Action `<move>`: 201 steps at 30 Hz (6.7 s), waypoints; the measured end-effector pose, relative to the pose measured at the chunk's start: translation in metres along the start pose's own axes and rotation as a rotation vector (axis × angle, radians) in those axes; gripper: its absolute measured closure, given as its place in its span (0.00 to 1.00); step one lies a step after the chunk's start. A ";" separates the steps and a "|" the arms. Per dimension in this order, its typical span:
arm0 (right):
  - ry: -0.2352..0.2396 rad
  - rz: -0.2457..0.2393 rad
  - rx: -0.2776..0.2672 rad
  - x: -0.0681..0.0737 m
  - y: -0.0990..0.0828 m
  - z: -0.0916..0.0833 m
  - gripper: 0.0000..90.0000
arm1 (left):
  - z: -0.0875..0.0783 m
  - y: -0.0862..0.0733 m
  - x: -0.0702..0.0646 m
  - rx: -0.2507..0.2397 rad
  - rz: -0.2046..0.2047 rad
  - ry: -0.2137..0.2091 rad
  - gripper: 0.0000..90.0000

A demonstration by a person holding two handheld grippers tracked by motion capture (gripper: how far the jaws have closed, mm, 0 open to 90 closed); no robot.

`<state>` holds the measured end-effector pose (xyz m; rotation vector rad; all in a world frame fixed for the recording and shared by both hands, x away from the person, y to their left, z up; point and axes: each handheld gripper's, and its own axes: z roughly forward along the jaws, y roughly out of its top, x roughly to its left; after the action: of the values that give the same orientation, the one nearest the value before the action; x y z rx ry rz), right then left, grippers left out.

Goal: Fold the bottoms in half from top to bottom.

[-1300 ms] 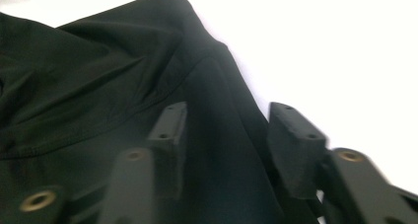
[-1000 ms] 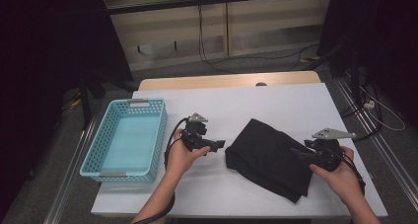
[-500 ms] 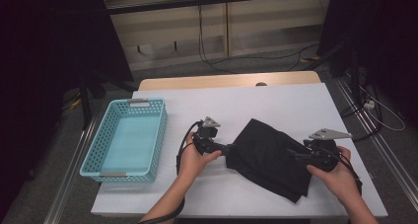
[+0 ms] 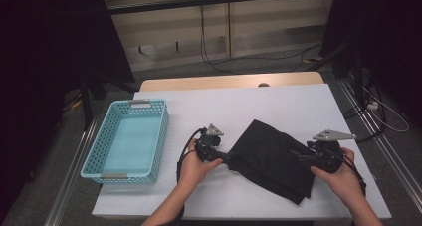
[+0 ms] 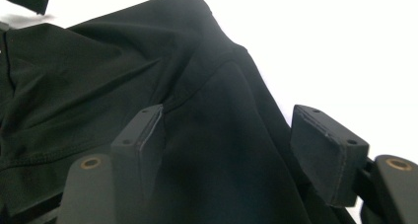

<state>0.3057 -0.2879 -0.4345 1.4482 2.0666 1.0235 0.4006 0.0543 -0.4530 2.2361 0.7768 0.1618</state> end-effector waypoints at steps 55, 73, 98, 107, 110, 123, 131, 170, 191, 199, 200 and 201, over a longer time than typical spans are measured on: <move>0.002 -0.006 -0.018 0.000 0.000 -0.006 0.32 | -0.031 0.004 0.043 0.091 -0.149 -0.064 0.92; 0.013 -0.019 -0.007 0.005 0.001 -0.003 0.31 | -0.036 -0.003 0.064 0.063 -0.187 0.065 0.91; 0.018 -0.028 -0.002 0.007 0.002 -0.001 0.31 | -0.039 -0.018 0.048 0.110 -0.239 0.055 0.74; 0.024 -0.029 -0.002 0.008 0.002 -0.001 0.31 | -0.038 -0.015 0.053 0.109 -0.284 0.001 0.95; 0.026 -0.029 -0.001 0.009 0.002 0.000 0.31 | -0.043 -0.014 0.061 0.107 -0.307 -0.016 0.95; 0.041 -0.041 -0.001 0.015 0.002 0.005 0.31 | -0.046 0.002 0.084 0.123 -0.332 0.018 0.96; 0.060 -0.067 -0.009 0.023 0.004 0.008 0.30 | -0.043 0.016 0.098 0.146 -0.349 0.056 0.96; 0.097 -0.078 -0.019 0.058 0.007 0.031 0.16 | -0.027 0.042 0.121 0.152 -0.333 0.192 0.68; 0.056 -0.057 -0.026 0.099 0.026 0.061 0.18 | -0.045 0.036 0.106 0.153 -0.311 0.215 0.22; 0.021 -0.080 -0.040 0.099 0.030 0.063 0.22 | -0.048 0.035 0.104 0.154 -0.286 0.220 0.21; 0.019 -0.077 -0.036 0.098 0.030 0.063 0.22 | -0.049 0.035 0.104 0.154 -0.285 0.218 0.20; 0.017 -0.080 -0.029 0.097 0.029 0.063 0.22 | -0.049 0.035 0.103 0.154 -0.283 0.223 0.20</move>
<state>0.3314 -0.1717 -0.4458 1.3361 2.0947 1.0330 0.4845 0.1252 -0.4060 2.2462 1.2538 0.2227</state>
